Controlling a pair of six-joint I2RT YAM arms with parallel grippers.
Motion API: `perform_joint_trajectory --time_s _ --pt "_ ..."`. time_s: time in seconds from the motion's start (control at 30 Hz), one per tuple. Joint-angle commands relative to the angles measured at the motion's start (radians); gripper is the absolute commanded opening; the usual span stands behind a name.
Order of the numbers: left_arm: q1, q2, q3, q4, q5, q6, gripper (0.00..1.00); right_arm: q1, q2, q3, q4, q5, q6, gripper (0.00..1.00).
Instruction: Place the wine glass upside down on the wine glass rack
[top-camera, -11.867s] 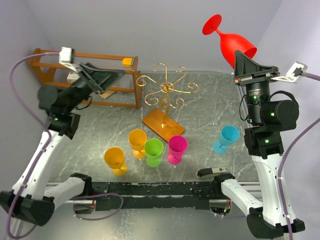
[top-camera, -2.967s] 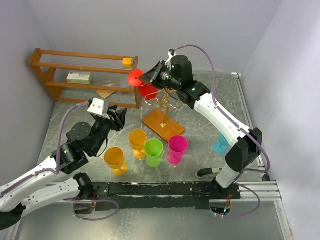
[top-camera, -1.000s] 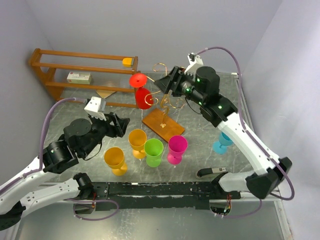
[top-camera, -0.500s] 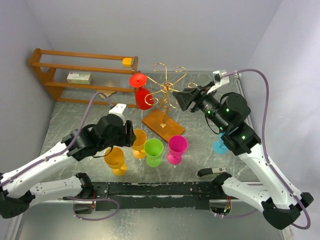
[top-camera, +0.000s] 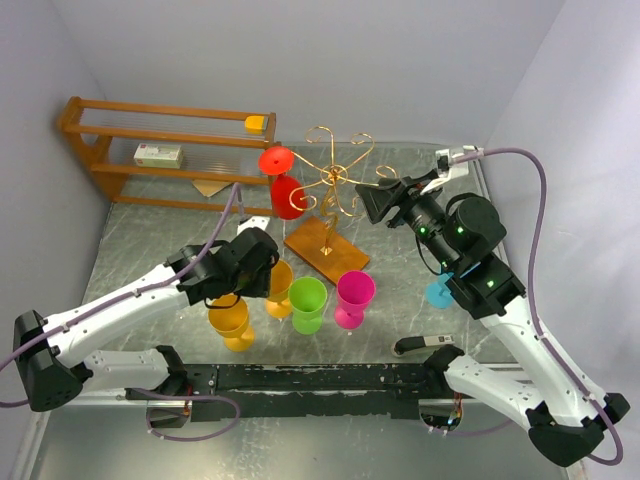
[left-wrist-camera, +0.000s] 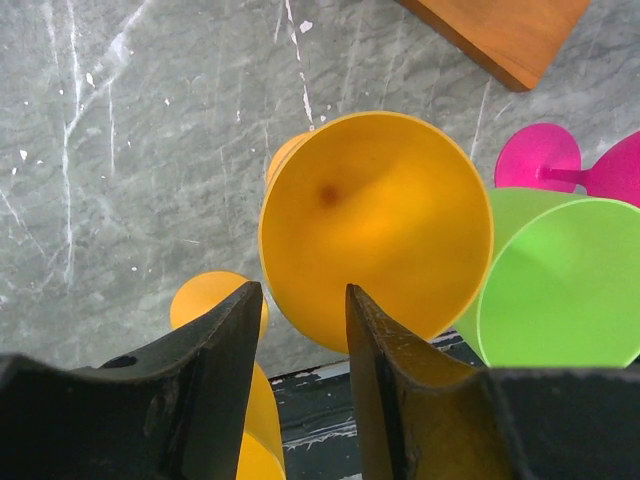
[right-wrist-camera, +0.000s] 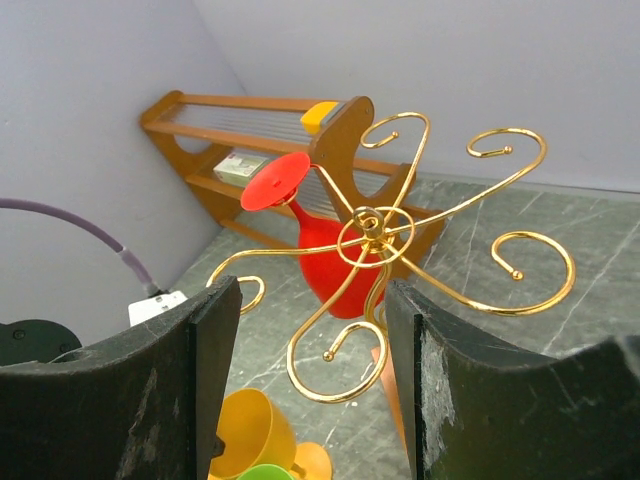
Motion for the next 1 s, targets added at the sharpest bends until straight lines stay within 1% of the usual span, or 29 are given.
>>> perform_joint_trajectory --time_s 0.0,0.13,0.3,0.37,0.43,0.57,0.67,0.87,0.97 --pt "0.005 -0.009 0.033 -0.007 -0.031 -0.014 0.48 -0.003 -0.011 -0.011 0.012 0.028 -0.021 0.59" --pt "0.005 0.012 0.033 -0.003 -0.052 -0.030 0.45 -0.004 -0.020 -0.014 0.016 0.029 -0.021 0.60" --pt "0.011 0.063 0.067 -0.060 -0.064 -0.084 0.39 -0.003 -0.029 -0.017 0.029 0.003 0.008 0.59" --pt "0.014 0.083 0.080 -0.078 -0.072 -0.094 0.32 -0.004 -0.039 -0.029 0.040 -0.009 0.024 0.59" --pt "0.017 0.094 0.101 -0.098 -0.085 -0.093 0.22 -0.003 -0.051 -0.043 0.054 -0.008 0.041 0.59" --pt "0.018 0.072 0.131 -0.083 -0.113 -0.076 0.08 -0.003 -0.064 -0.056 0.076 -0.012 0.075 0.59" --pt "0.017 0.055 0.153 -0.071 -0.126 -0.056 0.07 -0.004 -0.062 -0.055 0.086 -0.031 0.108 0.59" --pt "0.017 0.066 0.259 -0.170 -0.196 -0.030 0.07 -0.004 -0.074 -0.070 0.108 -0.040 0.166 0.59" --pt "0.018 0.038 0.305 -0.165 -0.155 0.029 0.07 -0.003 -0.080 -0.070 0.101 -0.041 0.191 0.59"
